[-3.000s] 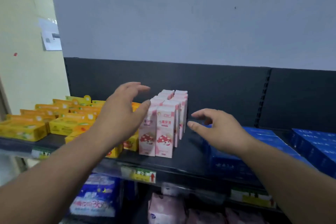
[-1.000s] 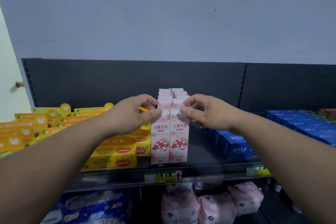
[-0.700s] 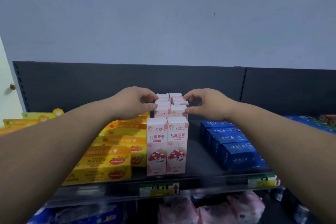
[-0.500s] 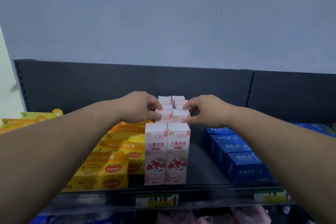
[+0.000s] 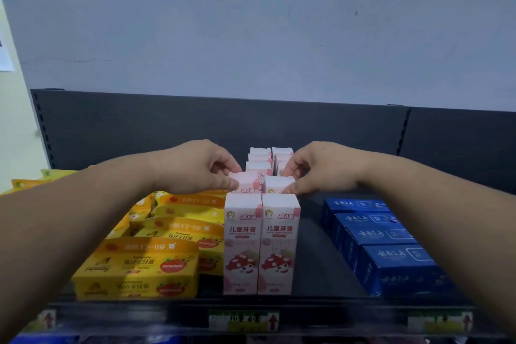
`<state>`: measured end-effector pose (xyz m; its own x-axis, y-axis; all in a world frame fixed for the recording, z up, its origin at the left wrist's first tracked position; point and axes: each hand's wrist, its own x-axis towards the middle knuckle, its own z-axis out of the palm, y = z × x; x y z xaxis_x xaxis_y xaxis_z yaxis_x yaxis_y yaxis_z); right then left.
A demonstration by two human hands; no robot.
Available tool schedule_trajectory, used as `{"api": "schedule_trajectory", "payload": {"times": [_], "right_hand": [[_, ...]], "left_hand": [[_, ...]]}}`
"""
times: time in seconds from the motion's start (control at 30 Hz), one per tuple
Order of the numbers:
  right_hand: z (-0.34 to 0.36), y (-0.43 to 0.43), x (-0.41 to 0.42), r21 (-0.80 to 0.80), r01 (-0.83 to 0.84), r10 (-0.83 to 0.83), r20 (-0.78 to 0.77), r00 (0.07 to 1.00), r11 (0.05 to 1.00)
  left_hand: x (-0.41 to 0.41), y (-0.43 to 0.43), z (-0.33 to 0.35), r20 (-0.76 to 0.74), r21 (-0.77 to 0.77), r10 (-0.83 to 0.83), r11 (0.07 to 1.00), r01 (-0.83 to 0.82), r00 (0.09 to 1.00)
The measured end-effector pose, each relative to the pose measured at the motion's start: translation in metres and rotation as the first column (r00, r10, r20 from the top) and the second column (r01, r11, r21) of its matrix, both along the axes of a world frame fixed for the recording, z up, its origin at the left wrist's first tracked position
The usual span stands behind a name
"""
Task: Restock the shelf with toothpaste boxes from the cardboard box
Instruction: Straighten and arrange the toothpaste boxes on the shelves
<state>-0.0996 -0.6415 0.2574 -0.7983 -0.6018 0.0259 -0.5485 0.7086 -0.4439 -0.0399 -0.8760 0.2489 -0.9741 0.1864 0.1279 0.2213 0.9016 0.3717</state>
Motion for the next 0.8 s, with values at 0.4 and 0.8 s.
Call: {"api": "schedule_trajectory", "payload": {"times": [0.4,0.8], "right_hand": [[0.002,0.000,0.008,-0.104,-0.006,0.017,0.102,0.995,0.995],[0.002,-0.005,0.023,-0.010,0.000,0.001,0.130,0.992,1.000]], "left_hand": [[0.013,0.005,0.010,-0.008,-0.102,-0.035,0.994,0.034,0.999],[0.009,0.013,0.010,0.139,-0.016,-0.007,1.000,0.010,0.990]]}}
